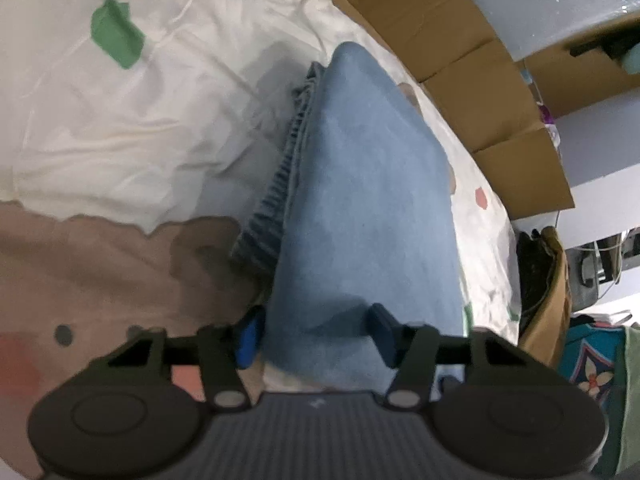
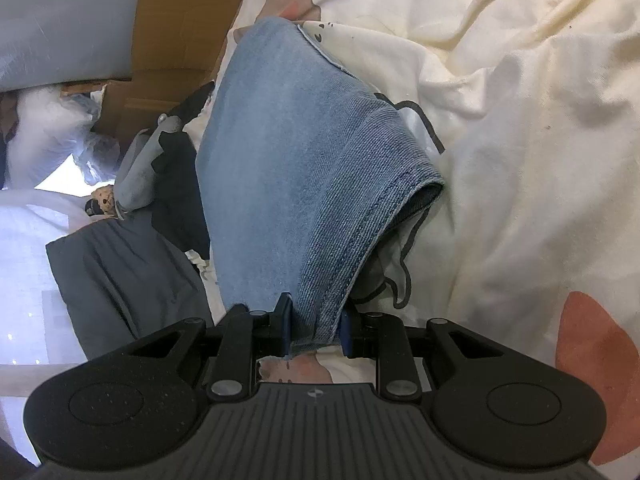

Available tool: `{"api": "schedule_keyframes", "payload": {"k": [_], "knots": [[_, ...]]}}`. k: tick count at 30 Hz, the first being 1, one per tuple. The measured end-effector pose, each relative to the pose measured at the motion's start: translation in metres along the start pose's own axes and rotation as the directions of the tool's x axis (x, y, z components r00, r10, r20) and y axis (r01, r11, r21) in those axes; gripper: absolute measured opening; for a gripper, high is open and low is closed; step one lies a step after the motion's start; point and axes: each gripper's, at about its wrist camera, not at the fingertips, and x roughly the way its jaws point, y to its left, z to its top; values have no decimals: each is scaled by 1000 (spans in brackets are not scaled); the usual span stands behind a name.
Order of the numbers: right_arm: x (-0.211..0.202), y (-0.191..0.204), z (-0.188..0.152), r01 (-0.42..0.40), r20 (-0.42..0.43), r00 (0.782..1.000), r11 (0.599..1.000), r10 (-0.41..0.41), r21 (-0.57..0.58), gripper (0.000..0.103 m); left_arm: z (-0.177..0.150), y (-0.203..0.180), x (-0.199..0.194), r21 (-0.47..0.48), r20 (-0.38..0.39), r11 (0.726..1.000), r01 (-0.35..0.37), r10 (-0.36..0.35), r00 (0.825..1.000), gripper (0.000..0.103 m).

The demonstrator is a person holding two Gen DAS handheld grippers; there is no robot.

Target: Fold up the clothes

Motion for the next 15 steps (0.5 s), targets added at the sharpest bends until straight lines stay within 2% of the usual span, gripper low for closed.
{"api": "schedule_keyframes", "payload": {"k": [4, 9, 12, 15], "knots": [[-1, 3, -1, 27, 6, 1000, 1000, -27, -14, 23, 0, 8, -9, -3, 7, 1000, 29, -29, 1000, 38], [-3, 16, -5, 114, 21, 993, 989, -113, -89, 28, 1, 9, -22, 33, 18, 999, 29, -30, 999, 24], [-12, 20, -8, 185, 37, 983, 975, -182, -126, 33, 0, 4, -24, 93, 22, 996, -11, 9, 1000, 21], [-28, 16, -7, 228, 72, 972, 968, -222, -103, 35, 0, 0, -25, 129, 24, 991, -42, 39, 999, 20]]}}
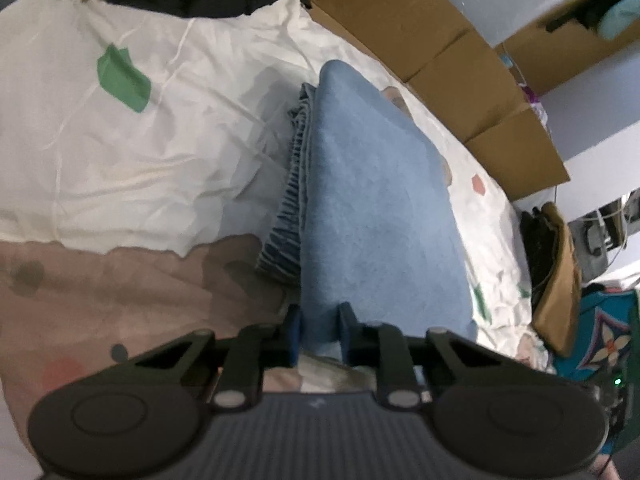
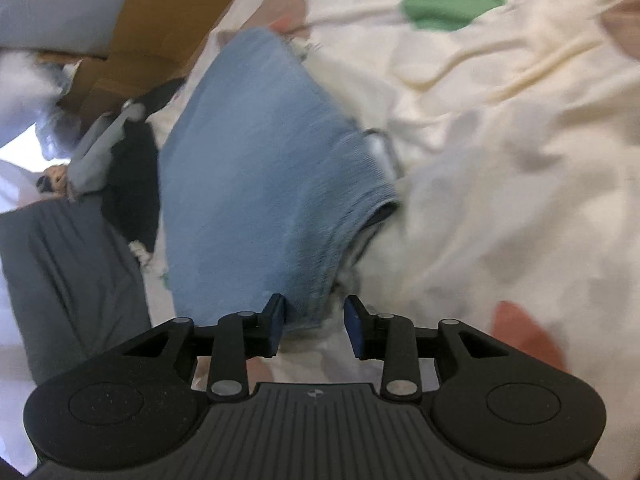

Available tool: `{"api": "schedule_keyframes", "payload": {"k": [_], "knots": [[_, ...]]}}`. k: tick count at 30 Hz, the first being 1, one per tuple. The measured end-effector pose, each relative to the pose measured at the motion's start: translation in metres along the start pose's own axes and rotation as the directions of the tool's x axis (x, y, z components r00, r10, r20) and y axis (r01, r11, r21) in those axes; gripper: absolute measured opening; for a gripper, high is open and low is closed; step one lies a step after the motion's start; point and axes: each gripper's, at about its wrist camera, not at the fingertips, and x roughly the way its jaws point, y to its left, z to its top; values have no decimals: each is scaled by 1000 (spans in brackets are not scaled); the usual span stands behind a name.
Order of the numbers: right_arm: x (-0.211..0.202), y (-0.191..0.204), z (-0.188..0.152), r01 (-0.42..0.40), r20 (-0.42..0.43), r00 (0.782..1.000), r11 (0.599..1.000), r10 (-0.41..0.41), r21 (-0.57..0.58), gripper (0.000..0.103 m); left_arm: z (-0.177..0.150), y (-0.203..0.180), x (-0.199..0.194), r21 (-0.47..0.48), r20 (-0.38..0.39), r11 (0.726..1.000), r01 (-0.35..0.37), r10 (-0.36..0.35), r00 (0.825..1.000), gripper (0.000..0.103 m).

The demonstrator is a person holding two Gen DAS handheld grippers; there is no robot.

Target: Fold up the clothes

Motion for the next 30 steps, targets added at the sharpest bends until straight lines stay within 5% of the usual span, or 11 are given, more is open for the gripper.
{"api": "schedule_keyframes", "payload": {"k": [6, 8, 13, 19, 24, 30], "knots": [[-22, -1, 20, 91, 101, 991, 994, -84, -63, 36, 0, -4, -1, 52, -26, 994, -95, 97, 995, 13], [-26, 5, 27, 119, 133, 986, 986, -104, -116, 45, 0, -3, -3, 52, -66, 992, -111, 114, 991, 14], [-23, 12, 49, 134, 193, 976, 977, -101, -167, 47, 3, -12, -17, 113, -30, 982, -148, 153, 988, 61], [-9, 27, 70, 186, 228, 965, 951, -130, -248, 47, 20, -21, -12, 161, 4, 967, -199, 201, 980, 70], [9, 35, 88, 177, 168, 977, 939, -131, -294, 58, 41, -29, -6, 176, 37, 964, -199, 196, 980, 72], [32, 35, 97, 174, 89, 984, 927, -152, -332, 59, 63, -36, 10, 196, 50, 959, -204, 199, 979, 78]]}}
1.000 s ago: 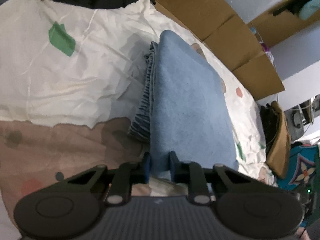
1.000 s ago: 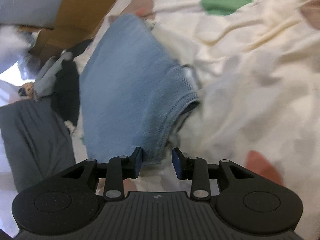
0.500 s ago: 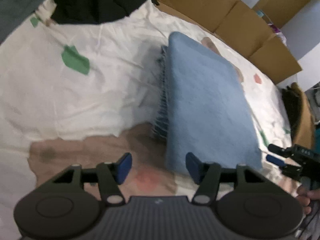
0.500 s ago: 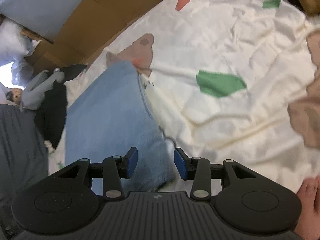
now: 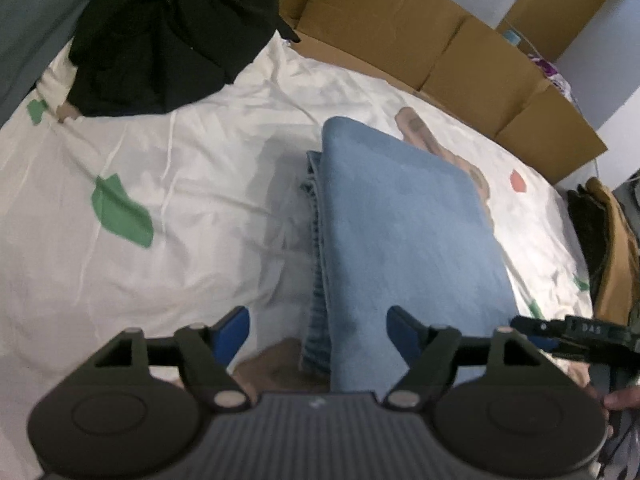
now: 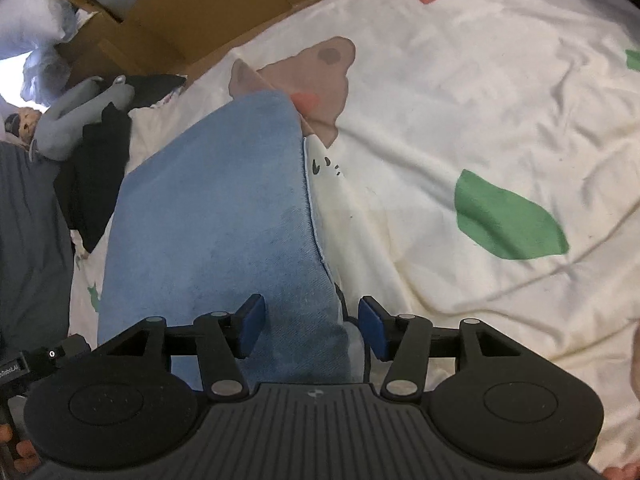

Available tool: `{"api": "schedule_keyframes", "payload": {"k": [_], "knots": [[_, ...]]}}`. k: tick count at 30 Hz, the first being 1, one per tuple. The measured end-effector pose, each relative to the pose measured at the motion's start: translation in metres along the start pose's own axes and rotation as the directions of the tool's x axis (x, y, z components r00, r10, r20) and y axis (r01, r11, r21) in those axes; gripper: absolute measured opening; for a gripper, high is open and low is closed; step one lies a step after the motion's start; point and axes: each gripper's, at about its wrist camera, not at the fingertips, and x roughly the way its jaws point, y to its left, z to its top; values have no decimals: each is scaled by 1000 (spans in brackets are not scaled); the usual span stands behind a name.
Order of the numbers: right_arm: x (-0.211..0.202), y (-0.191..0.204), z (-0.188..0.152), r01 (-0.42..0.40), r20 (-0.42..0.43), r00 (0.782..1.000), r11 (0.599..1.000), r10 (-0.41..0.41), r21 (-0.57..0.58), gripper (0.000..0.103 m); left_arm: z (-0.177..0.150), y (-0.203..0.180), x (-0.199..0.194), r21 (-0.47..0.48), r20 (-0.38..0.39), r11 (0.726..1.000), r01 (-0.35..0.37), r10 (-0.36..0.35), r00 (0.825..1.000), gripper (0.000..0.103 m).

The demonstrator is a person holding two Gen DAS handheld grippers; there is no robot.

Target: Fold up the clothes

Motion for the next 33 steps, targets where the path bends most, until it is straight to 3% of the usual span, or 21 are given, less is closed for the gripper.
{"api": "schedule_keyframes", "payload": {"k": [2, 9, 22, 29, 30, 33], "knots": [[7, -1, 3, -13, -17, 1000, 1000, 13, 22, 59, 5, -2, 9, -10, -2, 1000, 4, -4, 1000, 78], [19, 5, 14, -60, -49, 997, 996, 57, -66, 59, 4, -7, 36, -52, -21, 998, 22, -23, 1000, 78], [35, -2, 31, -125, -34, 992, 992, 124, -18, 55, 2, 5, 55, -114, -17, 987, 113, -116, 993, 81], [45, 7, 35, -116, -58, 992, 993, 114, -23, 55, 11, -5, 70, -113, -15, 983, 144, -147, 989, 80], [45, 6, 35, -121, -64, 991, 992, 119, -23, 54, 12, -6, 73, -118, -16, 982, 151, -153, 988, 81], [38, 10, 39, -131, -66, 989, 991, 129, -27, 36, 14, -7, 80, -127, -12, 980, 152, -154, 988, 84]]}}
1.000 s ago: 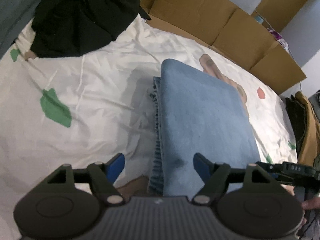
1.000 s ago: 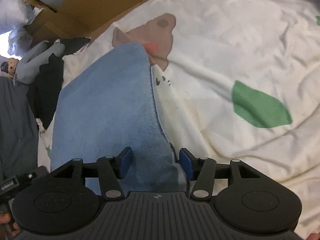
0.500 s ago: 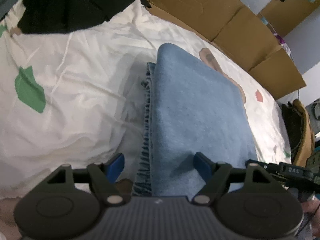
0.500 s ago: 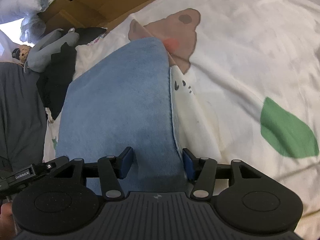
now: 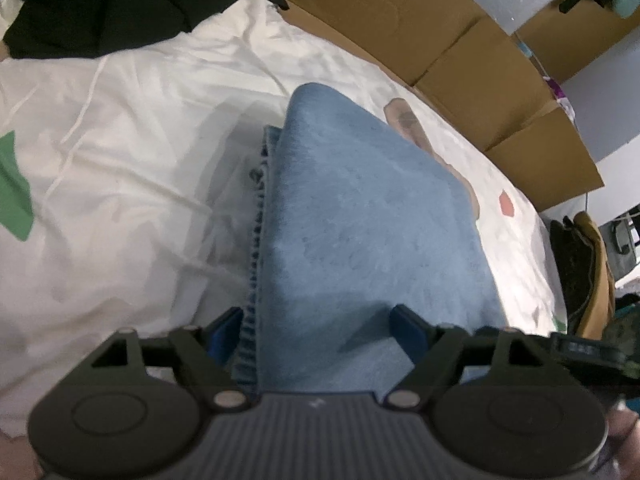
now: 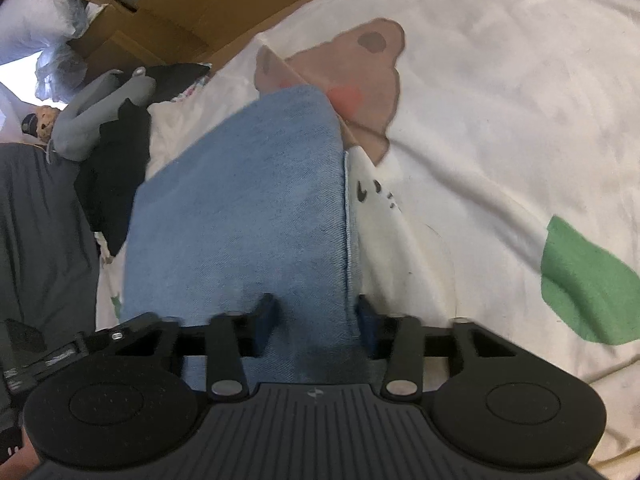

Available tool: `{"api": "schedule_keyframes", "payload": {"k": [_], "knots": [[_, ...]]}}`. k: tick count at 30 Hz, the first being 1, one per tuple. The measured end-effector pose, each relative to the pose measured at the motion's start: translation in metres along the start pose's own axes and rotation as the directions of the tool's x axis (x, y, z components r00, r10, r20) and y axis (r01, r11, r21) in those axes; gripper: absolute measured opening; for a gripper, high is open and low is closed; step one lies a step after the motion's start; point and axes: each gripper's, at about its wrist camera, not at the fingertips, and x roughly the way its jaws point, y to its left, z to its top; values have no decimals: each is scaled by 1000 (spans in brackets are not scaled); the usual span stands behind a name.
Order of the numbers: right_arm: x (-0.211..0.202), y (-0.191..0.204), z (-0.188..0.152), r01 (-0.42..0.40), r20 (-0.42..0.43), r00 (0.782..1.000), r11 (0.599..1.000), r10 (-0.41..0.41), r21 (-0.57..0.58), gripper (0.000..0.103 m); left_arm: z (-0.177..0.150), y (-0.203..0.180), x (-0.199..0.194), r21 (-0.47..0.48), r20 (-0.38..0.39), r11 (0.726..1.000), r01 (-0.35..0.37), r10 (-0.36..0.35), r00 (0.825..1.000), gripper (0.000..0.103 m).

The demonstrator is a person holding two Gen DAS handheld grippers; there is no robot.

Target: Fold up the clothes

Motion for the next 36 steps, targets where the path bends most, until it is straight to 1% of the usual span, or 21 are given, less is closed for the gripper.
{"api": "schedule_keyframes", "payload": {"k": [1, 3, 4, 6, 8, 10, 12, 14, 16, 17, 20, 23, 27, 31, 36], "knots": [[-4, 4, 1, -3, 5, 1000, 1000, 3, -4, 34, 0, 1, 1, -12, 1, 1000, 5, -5, 1000, 84], [-6, 9, 1, -11, 16, 1000, 1000, 11, -13, 34, 0, 5, 3, -38, -6, 999, 26, -26, 1000, 84], [-2, 6, 1, -16, 6, 1000, 1000, 16, -3, 35, -1, 6, 4, -45, -12, 998, 33, -34, 999, 84], [6, 0, 2, -26, -12, 1000, 1000, 26, 17, 41, -1, 5, 4, -37, -18, 999, 33, -34, 999, 84], [14, -7, 3, -35, -30, 999, 999, 36, 38, 50, 1, 4, 6, -32, -32, 999, 31, -32, 999, 84], [19, -13, 4, -56, -41, 997, 996, 59, 67, 52, 4, 4, 8, -33, -46, 999, 32, -33, 998, 84], [18, -15, 7, -68, -57, 996, 994, 73, 81, 47, 7, 3, 10, -41, -60, 999, 25, -27, 998, 84], [13, -11, 10, -77, -71, 994, 996, 80, 51, 31, 9, -4, 10, -20, -73, 1000, 3, -5, 997, 84], [7, -6, 14, -87, -81, 993, 996, 88, 11, 23, 11, -11, 10, 9, -84, 1000, -7, 8, 996, 84], [4, -4, 16, -87, -84, 993, 996, 87, 1, 22, 11, -14, 10, 21, -87, 1000, -7, 9, 996, 84], [-6, 4, 21, -83, -69, 994, 996, 80, -34, 20, 11, -20, 8, 45, -92, 999, 1, 4, 996, 83], [-18, 7, 23, -82, -42, 996, 996, 80, -43, 20, 8, -25, 7, 39, -85, 999, 28, -25, 996, 81], [-38, 0, 27, -61, -23, 998, 997, 60, -48, 20, 4, -41, 13, 66, -99, 996, 67, -61, 993, 80], [-62, -16, 34, -11, -21, 1000, 999, 10, -52, 20, 0, -64, 29, 85, -121, 989, 119, -109, 987, 77], [-94, -43, 42, 62, -15, 998, 997, -63, -43, 20, -6, -98, 53, 119, -154, 976, 185, -166, 974, 75]]}}
